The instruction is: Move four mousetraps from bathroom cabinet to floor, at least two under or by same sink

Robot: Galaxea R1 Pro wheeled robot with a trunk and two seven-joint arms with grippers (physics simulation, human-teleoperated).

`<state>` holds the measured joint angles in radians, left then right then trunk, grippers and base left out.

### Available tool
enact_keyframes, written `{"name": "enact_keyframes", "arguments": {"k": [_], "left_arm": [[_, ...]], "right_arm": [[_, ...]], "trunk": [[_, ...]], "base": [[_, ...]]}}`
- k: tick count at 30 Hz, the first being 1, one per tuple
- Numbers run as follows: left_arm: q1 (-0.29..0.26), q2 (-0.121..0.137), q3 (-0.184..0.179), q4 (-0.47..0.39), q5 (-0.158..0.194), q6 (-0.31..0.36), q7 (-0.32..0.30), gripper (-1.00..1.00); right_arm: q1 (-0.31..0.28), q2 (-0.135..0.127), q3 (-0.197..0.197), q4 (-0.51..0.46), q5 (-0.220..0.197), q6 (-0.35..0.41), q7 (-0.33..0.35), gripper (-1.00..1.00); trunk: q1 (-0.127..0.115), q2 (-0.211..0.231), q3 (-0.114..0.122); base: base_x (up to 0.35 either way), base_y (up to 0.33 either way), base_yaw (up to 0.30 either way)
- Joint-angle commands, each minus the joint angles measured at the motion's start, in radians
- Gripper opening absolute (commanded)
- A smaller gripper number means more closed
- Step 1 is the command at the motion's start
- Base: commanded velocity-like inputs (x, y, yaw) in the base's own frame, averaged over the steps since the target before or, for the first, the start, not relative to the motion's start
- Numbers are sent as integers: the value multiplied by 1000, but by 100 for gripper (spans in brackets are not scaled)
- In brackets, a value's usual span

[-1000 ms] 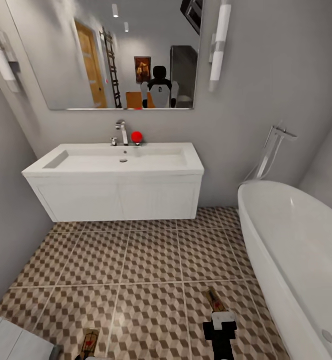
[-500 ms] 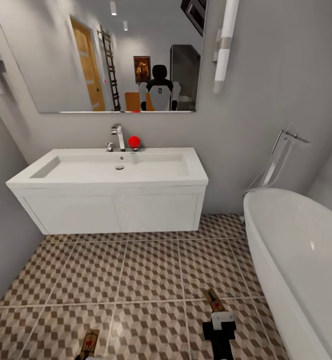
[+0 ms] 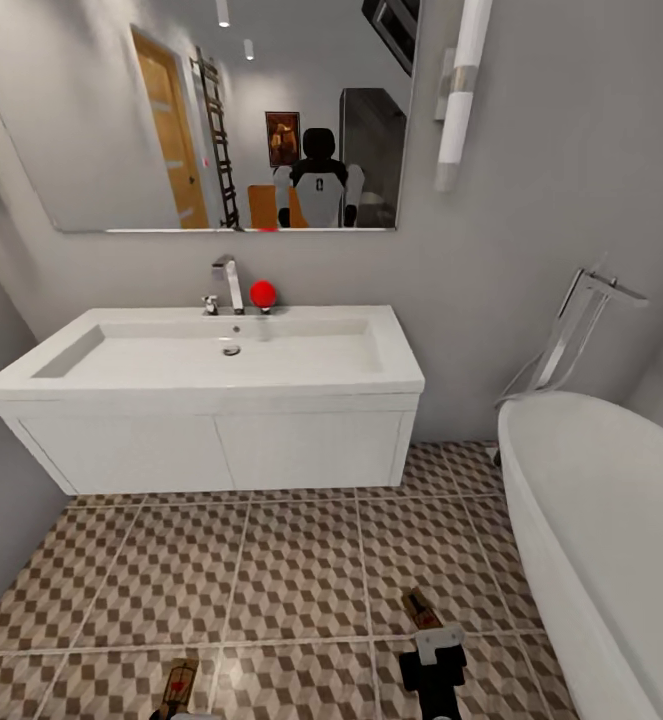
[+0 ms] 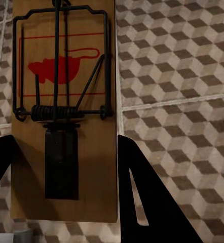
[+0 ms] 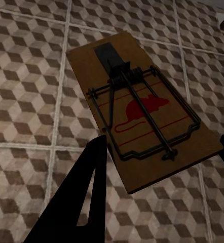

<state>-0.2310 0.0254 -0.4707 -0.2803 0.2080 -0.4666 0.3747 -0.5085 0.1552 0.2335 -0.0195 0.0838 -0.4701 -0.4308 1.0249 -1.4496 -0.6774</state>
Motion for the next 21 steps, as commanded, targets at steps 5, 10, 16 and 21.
{"name": "enact_keyframes", "arguments": {"k": [5,10,16,21], "left_arm": [[-1,-2,-8,0,5,-3,7,-100],[-1,-2,-8,0,5,-3,7,-100],[-1,-2,-8,0,5,-3,7,-100],[-1,-2,-8,0,5,-3,7,-100]], "right_arm": [[-1,0,1,1,7,3,9,-100],[-1,-1,1,1,7,3,13,-100],[-1,-2,1,1,7,2,13,-100],[-1,-2,1,1,7,2,13,-100]], "trunk": [[0,0,-1],[0,0,-1],[0,0,-1],[0,0,-1]], "base": [[40,0,0],[6,0,0],[1,0,0],[0,0,0]]}}
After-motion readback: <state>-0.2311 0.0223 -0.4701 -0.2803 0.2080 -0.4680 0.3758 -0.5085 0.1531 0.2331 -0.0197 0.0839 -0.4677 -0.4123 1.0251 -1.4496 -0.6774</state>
